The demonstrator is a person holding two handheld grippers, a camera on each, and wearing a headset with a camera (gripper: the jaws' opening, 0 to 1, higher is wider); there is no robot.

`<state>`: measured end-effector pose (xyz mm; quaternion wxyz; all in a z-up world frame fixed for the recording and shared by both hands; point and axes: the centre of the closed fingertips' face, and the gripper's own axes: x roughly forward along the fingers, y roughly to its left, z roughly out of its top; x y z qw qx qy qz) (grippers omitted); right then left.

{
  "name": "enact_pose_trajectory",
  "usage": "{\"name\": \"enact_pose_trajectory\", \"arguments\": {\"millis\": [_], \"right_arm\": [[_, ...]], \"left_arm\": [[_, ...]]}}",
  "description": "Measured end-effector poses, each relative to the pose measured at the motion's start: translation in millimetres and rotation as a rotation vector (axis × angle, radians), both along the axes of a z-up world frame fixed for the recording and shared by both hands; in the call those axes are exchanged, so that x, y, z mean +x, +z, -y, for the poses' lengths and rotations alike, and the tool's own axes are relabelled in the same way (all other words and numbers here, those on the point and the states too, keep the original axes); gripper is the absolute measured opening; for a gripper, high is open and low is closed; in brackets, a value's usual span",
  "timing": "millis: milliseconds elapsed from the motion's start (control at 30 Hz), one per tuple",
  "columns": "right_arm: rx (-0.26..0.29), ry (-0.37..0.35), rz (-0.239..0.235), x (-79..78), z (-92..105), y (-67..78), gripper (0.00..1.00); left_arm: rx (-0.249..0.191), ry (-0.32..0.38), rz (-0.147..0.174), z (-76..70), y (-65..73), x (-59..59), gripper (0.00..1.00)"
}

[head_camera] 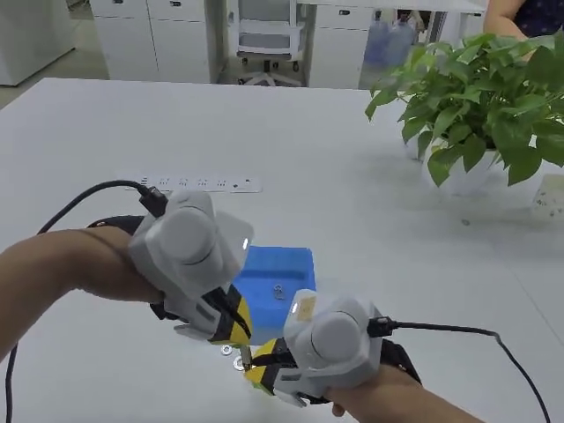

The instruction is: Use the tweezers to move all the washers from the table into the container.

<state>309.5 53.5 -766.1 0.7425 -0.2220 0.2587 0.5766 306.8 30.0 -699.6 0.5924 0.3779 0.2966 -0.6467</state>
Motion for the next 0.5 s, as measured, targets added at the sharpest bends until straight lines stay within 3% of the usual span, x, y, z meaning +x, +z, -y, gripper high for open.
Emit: {"name": "enact_pose_trajectory", "arguments": {"millis": [167, 500], "right_arm": [[0.004, -0.002, 0.009, 3.1, -1.3, 10.0, 0.08], [0.014, -0.008, 0.026, 13.5, -1.7, 27.0, 0.08]], "left_arm": [[-0.014, -0.005, -0.002, 1.6, 11.5, 2.2, 0.06], [-0.002, -0.024, 0.016, 2.2, 26.9, 11.0, 0.06]]}}
